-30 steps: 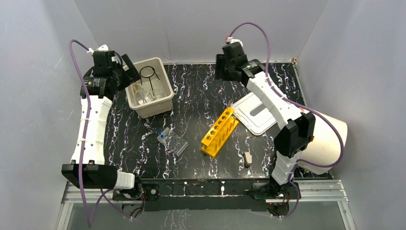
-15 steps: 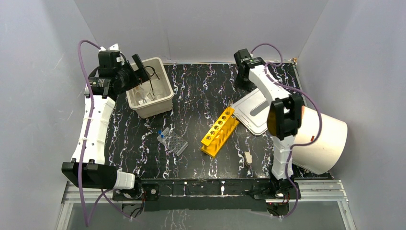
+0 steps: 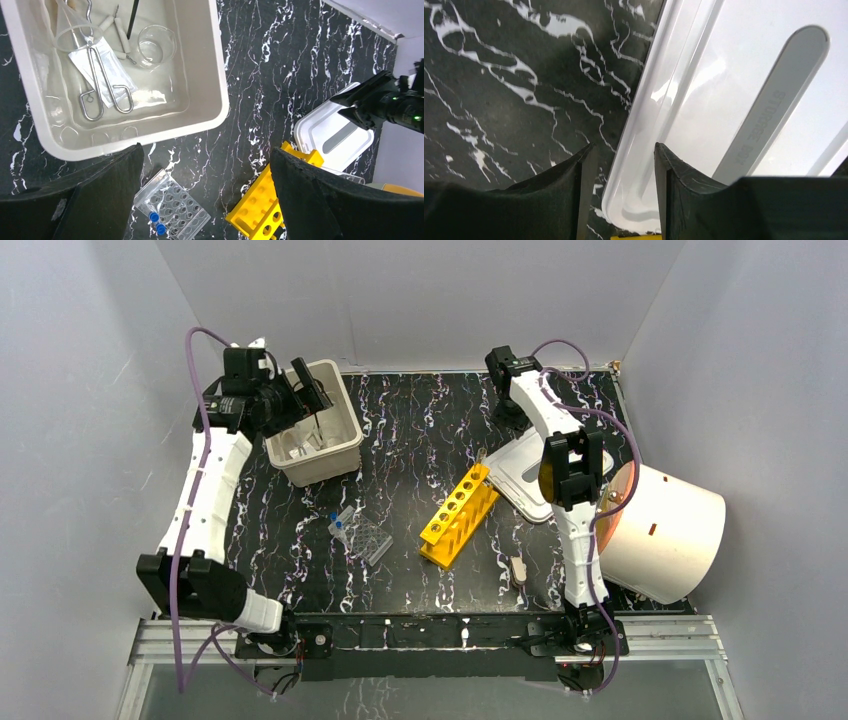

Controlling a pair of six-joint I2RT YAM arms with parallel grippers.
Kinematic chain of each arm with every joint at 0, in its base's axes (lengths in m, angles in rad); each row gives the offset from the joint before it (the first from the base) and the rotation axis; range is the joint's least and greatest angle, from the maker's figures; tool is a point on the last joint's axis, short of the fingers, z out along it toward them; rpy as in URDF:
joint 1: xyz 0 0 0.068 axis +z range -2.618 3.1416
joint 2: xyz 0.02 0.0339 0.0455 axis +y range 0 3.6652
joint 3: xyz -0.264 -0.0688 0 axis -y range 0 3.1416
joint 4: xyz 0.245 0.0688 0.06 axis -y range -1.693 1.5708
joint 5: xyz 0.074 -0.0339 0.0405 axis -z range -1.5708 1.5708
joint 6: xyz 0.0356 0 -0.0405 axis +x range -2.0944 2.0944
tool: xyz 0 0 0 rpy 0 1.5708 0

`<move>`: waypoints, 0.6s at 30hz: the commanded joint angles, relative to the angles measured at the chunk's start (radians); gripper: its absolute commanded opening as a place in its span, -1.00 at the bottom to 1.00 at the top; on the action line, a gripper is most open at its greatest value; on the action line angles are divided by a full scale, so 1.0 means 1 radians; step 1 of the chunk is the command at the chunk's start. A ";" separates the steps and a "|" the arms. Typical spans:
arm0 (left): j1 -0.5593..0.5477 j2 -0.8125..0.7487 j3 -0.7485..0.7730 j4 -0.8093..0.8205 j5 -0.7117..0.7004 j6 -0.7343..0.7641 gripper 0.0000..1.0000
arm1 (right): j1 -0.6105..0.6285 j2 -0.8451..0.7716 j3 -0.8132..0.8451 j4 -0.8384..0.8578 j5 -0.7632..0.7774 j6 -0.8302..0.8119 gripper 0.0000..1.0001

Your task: Organize the chemistry lab equipment

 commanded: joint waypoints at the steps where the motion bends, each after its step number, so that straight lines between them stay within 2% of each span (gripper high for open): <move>1: -0.001 0.046 0.030 0.040 0.031 -0.012 0.92 | -0.049 0.059 0.109 -0.047 0.011 0.036 0.08; 13: -0.001 0.153 0.090 0.108 0.042 -0.075 0.86 | -0.092 0.164 0.191 -0.055 -0.029 0.050 0.05; 18: -0.001 0.163 0.081 0.144 0.094 -0.089 0.85 | -0.113 0.222 0.229 -0.050 -0.096 0.046 -0.06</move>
